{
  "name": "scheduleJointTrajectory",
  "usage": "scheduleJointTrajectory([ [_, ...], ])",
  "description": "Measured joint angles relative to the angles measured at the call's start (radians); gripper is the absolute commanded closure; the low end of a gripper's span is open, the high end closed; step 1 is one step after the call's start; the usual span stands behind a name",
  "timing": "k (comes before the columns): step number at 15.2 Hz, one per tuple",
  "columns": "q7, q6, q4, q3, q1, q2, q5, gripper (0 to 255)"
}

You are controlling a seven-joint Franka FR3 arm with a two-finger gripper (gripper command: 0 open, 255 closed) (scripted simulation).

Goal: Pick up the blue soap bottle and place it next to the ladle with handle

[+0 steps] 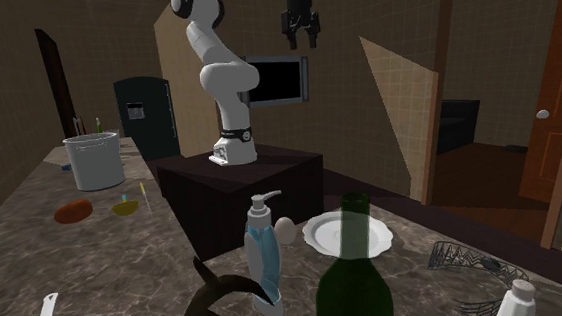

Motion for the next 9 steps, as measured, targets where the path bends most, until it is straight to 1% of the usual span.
scheduleJointTrajectory([
  [2, -0.008, 0.013, -0.014, -0.008, -0.005, -0.003, -0.004, 0],
  [6, -0.054, 0.118, -0.069, -0.06, -0.037, 0.027, -0.028, 0],
  [9, -0.091, 0.213, -0.12, -0.104, -0.063, 0.052, -0.044, 0],
])
